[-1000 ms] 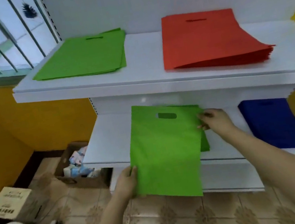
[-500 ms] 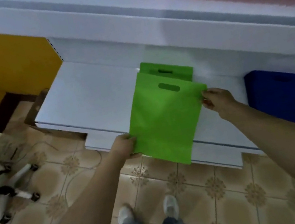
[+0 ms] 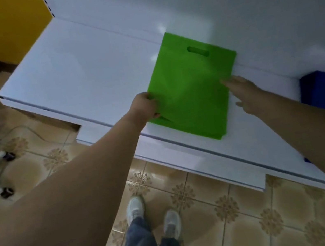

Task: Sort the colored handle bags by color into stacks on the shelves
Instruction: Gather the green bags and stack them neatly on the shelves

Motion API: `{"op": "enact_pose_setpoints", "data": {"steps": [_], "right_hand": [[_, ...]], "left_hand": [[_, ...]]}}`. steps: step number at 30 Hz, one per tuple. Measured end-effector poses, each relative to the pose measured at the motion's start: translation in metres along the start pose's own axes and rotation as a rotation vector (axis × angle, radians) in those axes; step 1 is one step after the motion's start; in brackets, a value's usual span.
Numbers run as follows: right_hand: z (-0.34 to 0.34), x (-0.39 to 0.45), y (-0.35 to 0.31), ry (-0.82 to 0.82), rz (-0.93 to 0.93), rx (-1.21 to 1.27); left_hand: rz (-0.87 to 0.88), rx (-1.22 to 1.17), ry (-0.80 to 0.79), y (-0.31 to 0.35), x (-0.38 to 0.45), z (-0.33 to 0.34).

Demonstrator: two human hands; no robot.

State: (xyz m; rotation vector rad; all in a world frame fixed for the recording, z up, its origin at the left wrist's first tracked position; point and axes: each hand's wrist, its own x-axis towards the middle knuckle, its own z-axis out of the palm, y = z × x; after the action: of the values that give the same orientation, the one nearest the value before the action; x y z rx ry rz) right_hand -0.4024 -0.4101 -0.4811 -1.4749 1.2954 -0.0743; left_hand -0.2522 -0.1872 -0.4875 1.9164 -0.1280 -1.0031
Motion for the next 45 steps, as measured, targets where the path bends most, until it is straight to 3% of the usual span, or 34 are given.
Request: {"op": "enact_pose_setpoints", "data": {"steps": [5, 7, 12, 16, 22, 32, 35, 39, 45], "right_hand": [[0.022, 0.0, 0.029, 0.016, -0.028, -0.103], [0.025, 0.002, 0.031, 0.035, -0.023, -0.12], [0.024, 0.004, 0.028, 0.033, -0.042, -0.234], [0.021, -0.005, 0.014, 0.006, -0.081, -0.41], [0.044, -0.058, -0.052, 0.004, -0.343, -0.68], [0.115, -0.261, -0.172, -0.142, -0.923, -0.652], [0.134, -0.337, -0.205, -0.204, -1.166, -0.672], [0.15, -0.421, -0.244, -0.243, -1.316, -0.569], [0.144, -0.453, -0.3, -0.036, -1.378, -0.433]], "left_hand": [[0.169, 0.596, 0.175, -0.013, 0.006, 0.009], [0.216, 0.664, 0.215, -0.016, 0.006, 0.012], [0.17, 0.738, 0.135, -0.015, 0.011, 0.012], [0.153, 0.757, 0.108, -0.008, 0.006, 0.005], [0.209, 0.641, 0.139, 0.001, -0.052, -0.018], [0.337, 0.417, 0.317, 0.002, -0.217, -0.112], [0.41, 0.418, 0.353, 0.01, -0.261, -0.152], [0.547, 0.457, 0.409, 0.026, -0.301, -0.213], [0.708, 0.438, 0.528, 0.067, -0.325, -0.275]]}}
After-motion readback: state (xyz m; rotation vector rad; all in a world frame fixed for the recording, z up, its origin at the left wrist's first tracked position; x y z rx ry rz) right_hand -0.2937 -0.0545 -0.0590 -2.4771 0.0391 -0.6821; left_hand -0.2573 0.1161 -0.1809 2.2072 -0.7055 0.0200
